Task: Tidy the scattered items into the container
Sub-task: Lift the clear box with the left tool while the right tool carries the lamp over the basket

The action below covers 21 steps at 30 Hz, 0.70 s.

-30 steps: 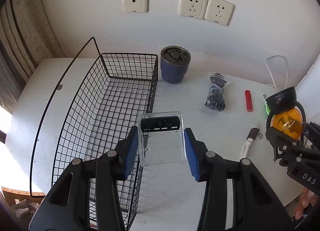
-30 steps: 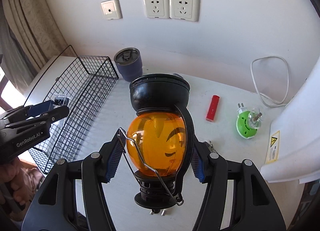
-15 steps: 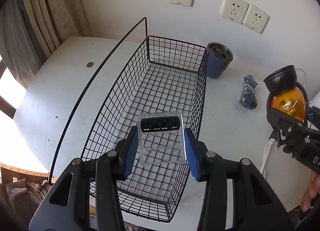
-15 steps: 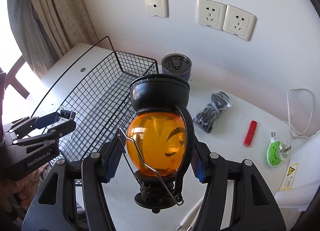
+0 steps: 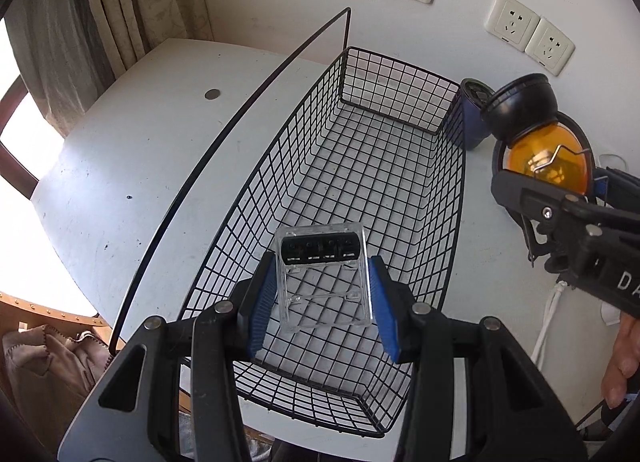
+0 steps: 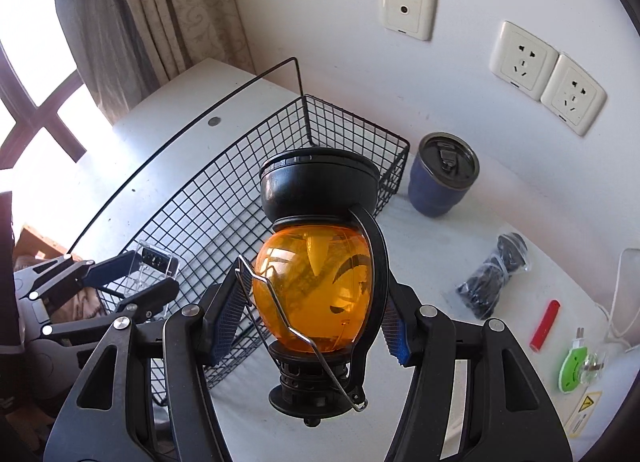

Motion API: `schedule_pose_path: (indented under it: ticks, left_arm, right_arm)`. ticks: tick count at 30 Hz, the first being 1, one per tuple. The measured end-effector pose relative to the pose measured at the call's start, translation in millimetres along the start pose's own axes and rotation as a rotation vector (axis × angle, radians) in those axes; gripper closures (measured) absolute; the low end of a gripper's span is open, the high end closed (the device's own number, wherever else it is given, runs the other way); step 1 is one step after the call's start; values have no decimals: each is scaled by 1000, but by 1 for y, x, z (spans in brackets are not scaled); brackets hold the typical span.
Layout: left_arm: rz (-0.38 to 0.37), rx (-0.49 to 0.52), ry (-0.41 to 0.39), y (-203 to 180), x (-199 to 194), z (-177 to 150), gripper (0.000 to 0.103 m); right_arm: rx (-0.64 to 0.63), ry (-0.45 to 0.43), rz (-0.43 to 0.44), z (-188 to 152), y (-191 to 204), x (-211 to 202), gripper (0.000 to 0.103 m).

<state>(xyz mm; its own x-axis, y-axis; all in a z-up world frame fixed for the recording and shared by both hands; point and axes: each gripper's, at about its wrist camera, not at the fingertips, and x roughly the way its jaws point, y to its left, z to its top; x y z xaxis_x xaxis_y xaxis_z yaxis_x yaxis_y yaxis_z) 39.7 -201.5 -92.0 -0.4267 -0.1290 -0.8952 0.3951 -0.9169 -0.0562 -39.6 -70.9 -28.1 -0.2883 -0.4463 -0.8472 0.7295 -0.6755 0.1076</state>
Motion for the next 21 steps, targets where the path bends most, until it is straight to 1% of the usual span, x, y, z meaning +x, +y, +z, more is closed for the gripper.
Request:
schedule_pose_path:
  ticks: [8, 21]
  left_arm:
    - [9, -32, 29, 5, 10, -9, 63]
    - [32, -88, 60, 14, 27, -7, 62]
  right_arm:
    - [-70, 33, 45, 13, 20, 22, 42]
    - [-110, 93, 94, 22, 33, 52, 42]
